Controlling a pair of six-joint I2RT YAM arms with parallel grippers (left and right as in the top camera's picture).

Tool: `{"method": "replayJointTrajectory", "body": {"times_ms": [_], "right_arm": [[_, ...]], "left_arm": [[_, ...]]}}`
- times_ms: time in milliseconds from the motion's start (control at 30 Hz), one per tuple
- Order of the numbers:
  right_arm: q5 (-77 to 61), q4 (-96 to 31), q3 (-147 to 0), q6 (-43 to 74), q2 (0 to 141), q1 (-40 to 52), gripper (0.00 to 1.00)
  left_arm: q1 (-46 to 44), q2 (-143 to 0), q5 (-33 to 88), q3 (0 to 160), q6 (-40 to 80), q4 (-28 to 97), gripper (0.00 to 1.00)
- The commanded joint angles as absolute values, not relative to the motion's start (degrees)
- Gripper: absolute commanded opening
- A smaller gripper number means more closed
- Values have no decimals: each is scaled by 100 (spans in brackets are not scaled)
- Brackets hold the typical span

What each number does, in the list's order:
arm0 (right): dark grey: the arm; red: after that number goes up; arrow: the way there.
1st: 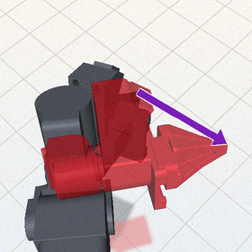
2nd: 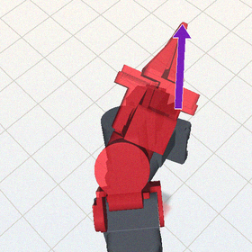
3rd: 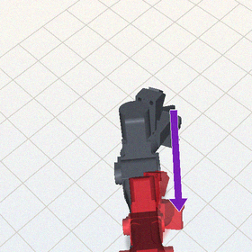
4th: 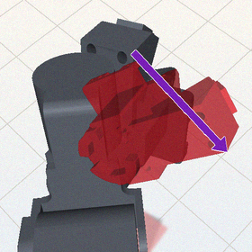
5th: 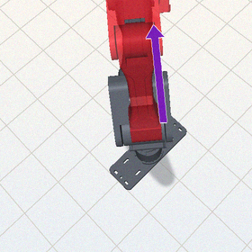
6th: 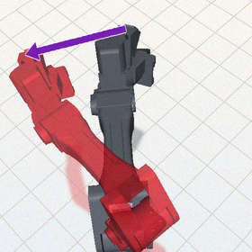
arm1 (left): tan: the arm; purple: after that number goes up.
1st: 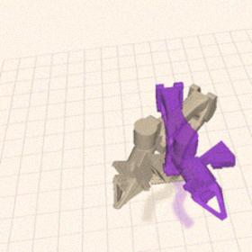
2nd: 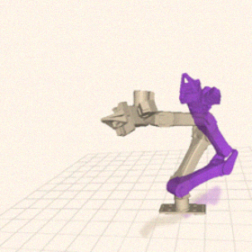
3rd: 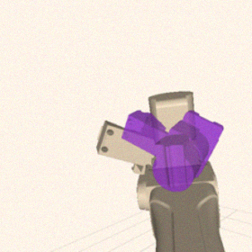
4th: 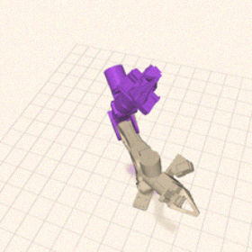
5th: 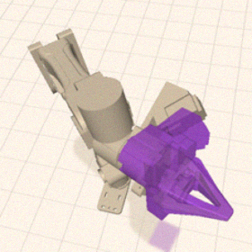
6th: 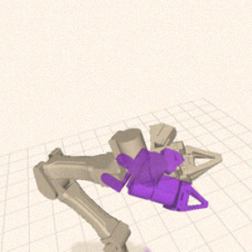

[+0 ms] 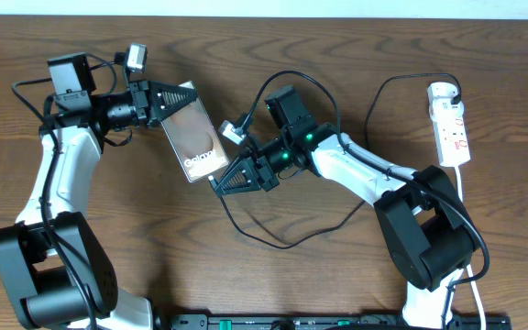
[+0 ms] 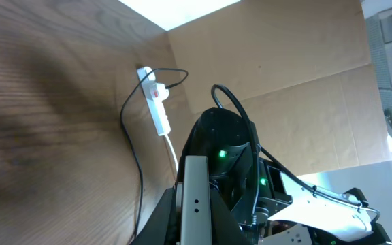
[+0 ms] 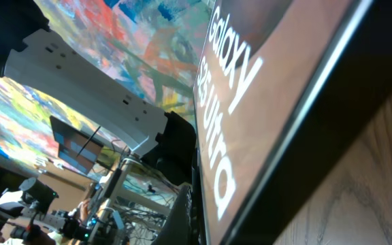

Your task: Plug charger to phone and switch on socket

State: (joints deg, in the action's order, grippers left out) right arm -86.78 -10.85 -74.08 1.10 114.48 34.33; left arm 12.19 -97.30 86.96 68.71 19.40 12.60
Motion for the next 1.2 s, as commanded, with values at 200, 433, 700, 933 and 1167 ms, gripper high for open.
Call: {"method": "replayJointTrajectory", "body": {"times_ms": [200, 433, 700, 933, 1167], "right_arm": [[-8735, -1070, -7459, 172, 11465, 3454, 1], [-8650, -1070, -7459, 172, 11465, 3454, 1], [-8650, -1072, -7459, 172, 11465, 3454, 1], [-8654, -1072, -7459, 172, 11465, 3363, 1], [-8656, -1072, -7459, 187, 11465, 3358, 1]], "left_arm": [[1203, -9623, 9000, 6847, 1890, 1232, 7], [1203, -9623, 9000, 6847, 1955, 1234, 7], [1203, -9623, 9000, 6847, 1953, 1232, 7], [1203, -9623, 9004, 6847, 1909, 1232, 7], [1203, -9623, 9002, 6847, 1841, 1229, 7]]}}
